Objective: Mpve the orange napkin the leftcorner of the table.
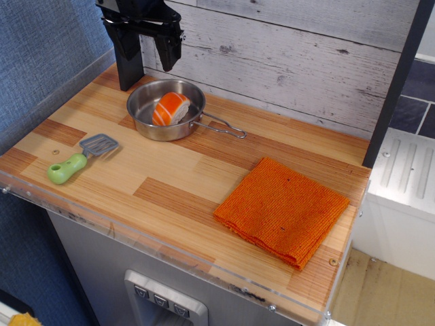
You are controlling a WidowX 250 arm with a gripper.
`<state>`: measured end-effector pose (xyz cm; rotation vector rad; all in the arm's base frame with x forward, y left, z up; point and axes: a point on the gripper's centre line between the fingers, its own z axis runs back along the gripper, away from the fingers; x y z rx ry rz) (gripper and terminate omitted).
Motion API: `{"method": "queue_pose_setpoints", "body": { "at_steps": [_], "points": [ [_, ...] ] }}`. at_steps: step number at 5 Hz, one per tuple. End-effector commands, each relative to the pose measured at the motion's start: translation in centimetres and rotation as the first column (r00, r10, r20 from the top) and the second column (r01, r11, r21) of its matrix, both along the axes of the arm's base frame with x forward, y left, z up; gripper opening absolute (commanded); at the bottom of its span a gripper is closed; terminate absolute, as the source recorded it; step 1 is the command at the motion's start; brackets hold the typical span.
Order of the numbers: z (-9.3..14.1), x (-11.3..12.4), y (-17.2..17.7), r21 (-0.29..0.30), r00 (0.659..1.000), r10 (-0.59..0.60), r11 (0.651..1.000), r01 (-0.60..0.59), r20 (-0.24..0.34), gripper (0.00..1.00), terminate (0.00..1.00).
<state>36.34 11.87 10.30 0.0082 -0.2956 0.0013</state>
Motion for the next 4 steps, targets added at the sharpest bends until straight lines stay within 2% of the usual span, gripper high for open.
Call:
{"method": "queue_pose_setpoints", "body": {
  "at_steps": [1,2,4],
  "points": [
    [0.0,0.0,0.0,0.0,1.0,0.0,1.0,0.0,0.0,1.0,0.0],
    [2.2,-0.3,-1.5,0.014,0.999,-0.017,1.0,0.016,0.04,1.0,0.0],
    [5.0,-1.3,-5.0,-0.002,0.997,-0.043,0.999,0.043,0.066,1.0,0.0]
  ]
}}
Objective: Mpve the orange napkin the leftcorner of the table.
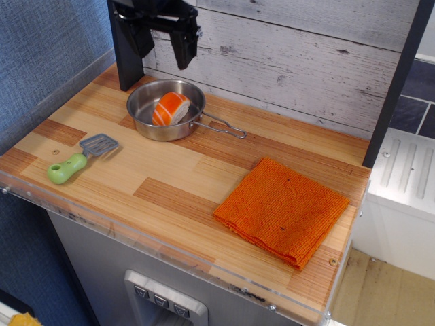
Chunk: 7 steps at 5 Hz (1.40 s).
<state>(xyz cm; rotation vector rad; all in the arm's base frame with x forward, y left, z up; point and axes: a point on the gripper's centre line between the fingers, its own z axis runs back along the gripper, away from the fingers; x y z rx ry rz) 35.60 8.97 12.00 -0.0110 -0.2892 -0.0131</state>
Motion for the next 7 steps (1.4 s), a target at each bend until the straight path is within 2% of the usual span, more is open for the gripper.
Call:
{"method": "queue_pose_setpoints", "body": {
  "at_steps": [1,3,5,7],
  "points": [
    [2.7,-1.6,-5.0,-0.031,0.997,-0.064,0.997,0.065,0.045,1.0,0.0],
    [-0.4,-4.0,-9.7,-0.046,0.99,-0.139,0.989,0.138,-0.024,1.0,0.0],
    [-4.4,-5.7,-13.8,-0.023,0.971,-0.221,0.975,0.22,-0.09,1.0,0.0],
    [-7.5,-6.3,-15.2,0.011,0.959,-0.254,0.966,0.258,-0.124,1.0,0.0]
  ]
}}
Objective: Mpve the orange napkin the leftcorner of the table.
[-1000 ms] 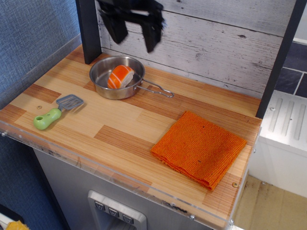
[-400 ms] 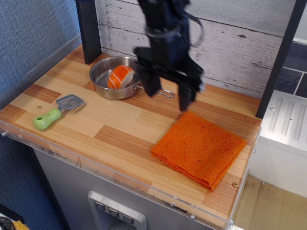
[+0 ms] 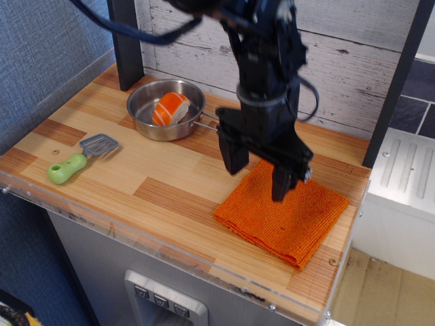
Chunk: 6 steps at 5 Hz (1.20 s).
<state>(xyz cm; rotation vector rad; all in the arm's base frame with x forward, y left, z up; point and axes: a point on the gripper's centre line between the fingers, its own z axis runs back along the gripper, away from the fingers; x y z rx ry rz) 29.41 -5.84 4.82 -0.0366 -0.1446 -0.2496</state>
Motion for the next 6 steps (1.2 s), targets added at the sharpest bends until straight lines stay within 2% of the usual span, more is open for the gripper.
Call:
{"method": "queue_pose_setpoints", "body": {
  "at_steps": [1,3,4,6],
  "points": [
    [-2.0,0.2,-0.6,0.061,0.997,-0.04,0.998,0.036,0.06,1.0,0.0],
    [-3.7,0.4,-0.3,0.072,0.998,-0.033,0.997,0.029,0.046,1.0,0.0],
    [-3.6,0.3,0.8,0.049,0.999,0.002,0.999,-0.004,0.037,1.0,0.0],
    [-3.0,0.5,4.0,0.094,0.997,0.056,0.994,-0.061,0.056,1.0,0.0]
  ]
}}
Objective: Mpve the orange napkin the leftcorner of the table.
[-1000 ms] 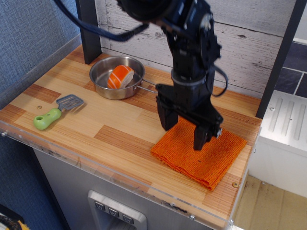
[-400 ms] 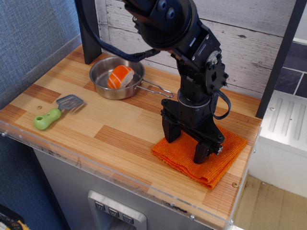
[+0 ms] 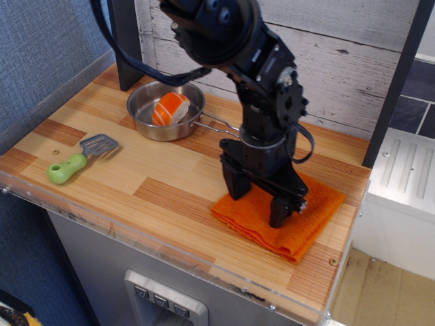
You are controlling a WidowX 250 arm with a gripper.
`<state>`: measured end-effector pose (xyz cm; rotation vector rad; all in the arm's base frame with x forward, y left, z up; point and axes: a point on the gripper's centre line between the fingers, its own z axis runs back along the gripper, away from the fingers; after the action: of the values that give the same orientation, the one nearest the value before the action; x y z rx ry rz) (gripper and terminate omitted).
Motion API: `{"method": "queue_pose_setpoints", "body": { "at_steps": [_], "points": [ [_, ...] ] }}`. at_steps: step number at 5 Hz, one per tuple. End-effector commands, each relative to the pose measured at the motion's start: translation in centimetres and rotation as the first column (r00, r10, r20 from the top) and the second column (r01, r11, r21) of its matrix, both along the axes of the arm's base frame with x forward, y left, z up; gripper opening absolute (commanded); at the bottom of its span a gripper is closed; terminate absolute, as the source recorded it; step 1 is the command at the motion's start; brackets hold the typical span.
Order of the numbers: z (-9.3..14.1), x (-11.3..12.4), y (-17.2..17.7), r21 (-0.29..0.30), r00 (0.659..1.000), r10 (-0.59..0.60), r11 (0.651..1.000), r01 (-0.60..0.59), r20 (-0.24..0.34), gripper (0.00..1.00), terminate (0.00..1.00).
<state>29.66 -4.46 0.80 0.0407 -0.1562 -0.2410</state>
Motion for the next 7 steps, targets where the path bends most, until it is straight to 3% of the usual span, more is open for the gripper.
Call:
{"method": "queue_pose_setpoints", "body": {
  "at_steps": [1,4,7],
  "points": [
    [0.8,0.4,4.7,0.05,0.997,0.07,0.996,-0.072,0.032,1.0,0.0],
    [0.7,-0.9,12.2,0.101,0.978,0.209,0.973,-0.209,0.011,1.0,0.0],
    [1.9,-4.0,14.5,0.108,0.965,0.264,0.959,-0.262,-0.002,1.0,0.0]
  ]
}}
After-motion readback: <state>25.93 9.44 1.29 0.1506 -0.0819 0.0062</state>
